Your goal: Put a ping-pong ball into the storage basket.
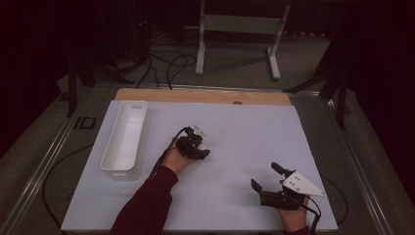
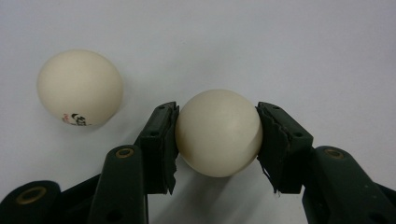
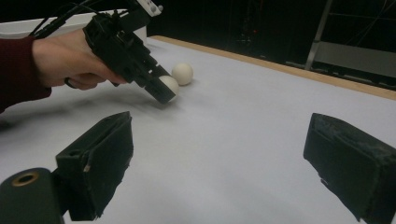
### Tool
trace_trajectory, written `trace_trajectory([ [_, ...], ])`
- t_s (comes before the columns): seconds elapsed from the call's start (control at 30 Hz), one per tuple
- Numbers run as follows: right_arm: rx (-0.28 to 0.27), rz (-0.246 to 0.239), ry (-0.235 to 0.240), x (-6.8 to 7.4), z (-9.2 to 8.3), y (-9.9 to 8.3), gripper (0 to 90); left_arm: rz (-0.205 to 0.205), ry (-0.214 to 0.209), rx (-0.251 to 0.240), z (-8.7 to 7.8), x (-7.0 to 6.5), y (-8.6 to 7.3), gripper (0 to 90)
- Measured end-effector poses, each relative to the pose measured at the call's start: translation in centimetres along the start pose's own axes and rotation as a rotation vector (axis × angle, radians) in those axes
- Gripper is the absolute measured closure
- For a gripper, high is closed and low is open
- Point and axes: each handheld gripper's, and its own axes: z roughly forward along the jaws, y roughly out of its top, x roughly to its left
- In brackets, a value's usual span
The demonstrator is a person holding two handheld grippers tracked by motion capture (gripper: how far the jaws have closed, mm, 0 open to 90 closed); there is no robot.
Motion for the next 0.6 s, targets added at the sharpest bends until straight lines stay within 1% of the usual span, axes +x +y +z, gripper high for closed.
trace_trajectory([
  [0.13, 0.0, -0.001, 0.001, 0.0, 0.0, 0.0, 8.1, -0.014, -0.002, -0.005, -0.5, 0.1, 0.1, 51.1],
  [0.27, 0.002, -0.002, 0.0, 0.0, 0.0, 0.0, 8.1, -0.015, 0.003, -0.003, -0.9, 0.1, 0.1, 51.1],
  [0.37, 0.003, -0.001, 0.002, 0.0, 0.0, 0.0, 8.1, -0.018, 0.0, -0.01, -1.3, 0.1, 0.2, 51.1],
  [0.6, 0.004, -0.001, 0.003, 0.0, 0.1, 0.0, 8.1, -0.023, 0.009, -0.017, -1.9, 0.0, 0.3, 51.1],
])
